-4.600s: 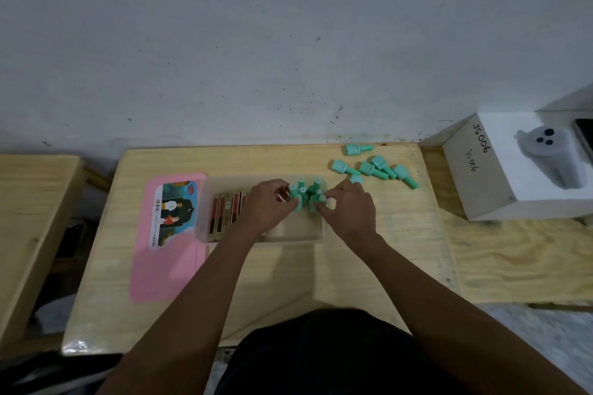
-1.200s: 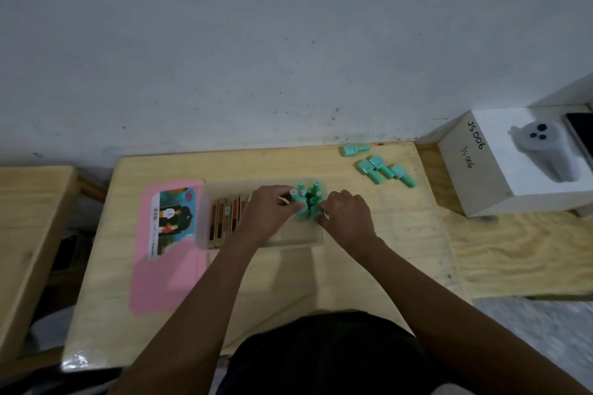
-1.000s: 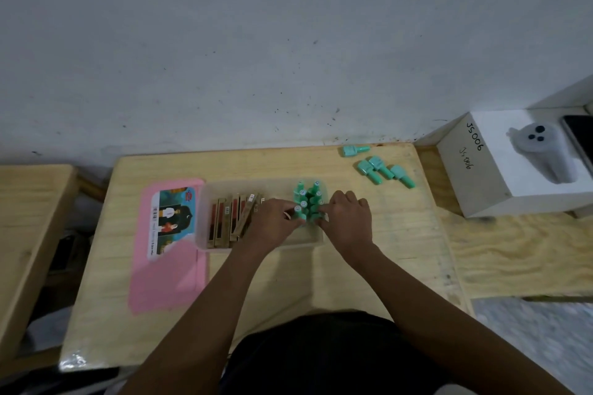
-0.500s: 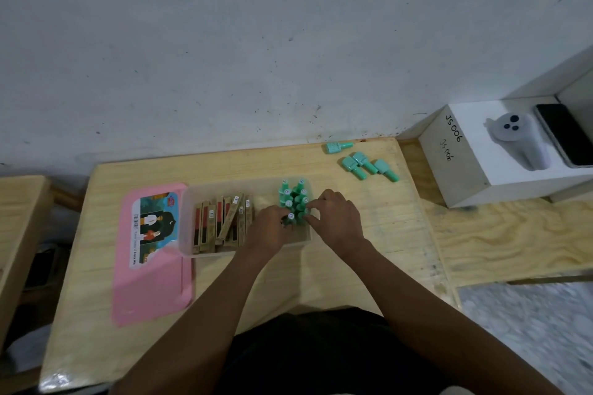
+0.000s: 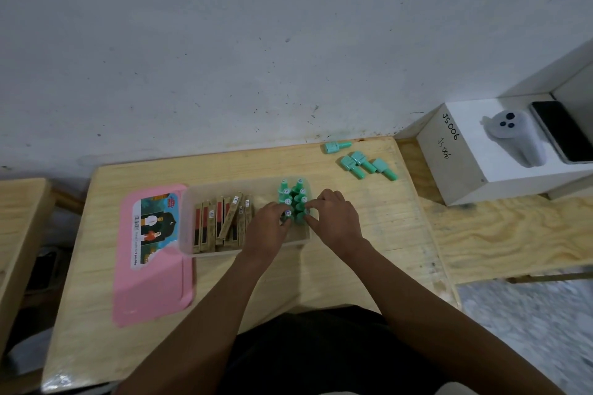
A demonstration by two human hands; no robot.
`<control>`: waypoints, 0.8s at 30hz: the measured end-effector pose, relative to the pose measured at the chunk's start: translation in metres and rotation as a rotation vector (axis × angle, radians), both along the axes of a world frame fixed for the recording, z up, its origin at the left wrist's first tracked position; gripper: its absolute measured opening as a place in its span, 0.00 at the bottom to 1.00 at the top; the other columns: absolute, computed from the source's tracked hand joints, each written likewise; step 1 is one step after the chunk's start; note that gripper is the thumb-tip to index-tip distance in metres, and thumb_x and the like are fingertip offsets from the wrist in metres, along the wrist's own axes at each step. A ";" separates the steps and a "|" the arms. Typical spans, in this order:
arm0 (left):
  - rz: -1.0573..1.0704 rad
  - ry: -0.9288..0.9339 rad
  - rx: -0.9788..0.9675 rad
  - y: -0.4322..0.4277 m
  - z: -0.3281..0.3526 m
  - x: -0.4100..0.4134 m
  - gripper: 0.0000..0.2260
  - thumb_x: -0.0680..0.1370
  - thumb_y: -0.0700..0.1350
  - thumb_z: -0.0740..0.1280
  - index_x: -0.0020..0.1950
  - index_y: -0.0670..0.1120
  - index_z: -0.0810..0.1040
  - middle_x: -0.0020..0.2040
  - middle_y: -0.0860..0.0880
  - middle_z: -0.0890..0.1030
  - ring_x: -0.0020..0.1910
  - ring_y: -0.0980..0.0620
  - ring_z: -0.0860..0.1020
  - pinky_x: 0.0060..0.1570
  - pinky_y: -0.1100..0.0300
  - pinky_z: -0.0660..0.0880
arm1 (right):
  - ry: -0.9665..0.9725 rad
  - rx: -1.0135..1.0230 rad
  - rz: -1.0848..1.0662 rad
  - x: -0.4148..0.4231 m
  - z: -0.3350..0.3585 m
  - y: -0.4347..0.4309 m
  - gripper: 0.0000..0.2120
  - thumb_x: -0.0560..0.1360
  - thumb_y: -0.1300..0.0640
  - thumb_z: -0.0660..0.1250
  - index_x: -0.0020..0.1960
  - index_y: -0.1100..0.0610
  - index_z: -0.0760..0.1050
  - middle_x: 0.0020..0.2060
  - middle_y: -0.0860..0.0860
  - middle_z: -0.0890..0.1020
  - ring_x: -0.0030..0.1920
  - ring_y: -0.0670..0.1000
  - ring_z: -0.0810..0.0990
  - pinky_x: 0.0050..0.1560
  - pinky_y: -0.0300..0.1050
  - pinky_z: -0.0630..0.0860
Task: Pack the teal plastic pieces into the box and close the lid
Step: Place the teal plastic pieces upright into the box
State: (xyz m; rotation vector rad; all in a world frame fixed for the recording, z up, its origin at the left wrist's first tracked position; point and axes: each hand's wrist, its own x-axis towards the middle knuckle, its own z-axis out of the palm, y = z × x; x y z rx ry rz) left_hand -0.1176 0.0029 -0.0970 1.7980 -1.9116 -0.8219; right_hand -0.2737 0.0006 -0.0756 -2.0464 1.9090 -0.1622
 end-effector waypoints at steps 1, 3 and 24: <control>0.001 0.000 -0.006 0.000 -0.001 0.000 0.13 0.74 0.41 0.69 0.59 0.45 0.80 0.51 0.46 0.82 0.48 0.47 0.79 0.46 0.58 0.74 | -0.003 -0.005 -0.001 0.000 0.000 0.000 0.15 0.76 0.48 0.67 0.62 0.48 0.78 0.54 0.50 0.77 0.57 0.52 0.74 0.53 0.48 0.72; 0.002 0.004 -0.020 0.001 -0.001 -0.001 0.14 0.74 0.42 0.69 0.59 0.46 0.79 0.53 0.46 0.82 0.49 0.47 0.80 0.48 0.55 0.76 | -0.025 -0.010 -0.007 -0.002 -0.001 0.000 0.16 0.76 0.48 0.67 0.63 0.48 0.78 0.53 0.50 0.77 0.57 0.52 0.73 0.54 0.48 0.72; -0.251 -0.197 -0.136 -0.071 0.025 -0.128 0.18 0.76 0.51 0.64 0.64 0.47 0.75 0.60 0.47 0.77 0.58 0.46 0.75 0.54 0.51 0.72 | -0.352 0.103 -0.548 -0.152 -0.023 -0.014 0.12 0.78 0.48 0.65 0.59 0.49 0.80 0.50 0.49 0.83 0.48 0.48 0.79 0.48 0.43 0.75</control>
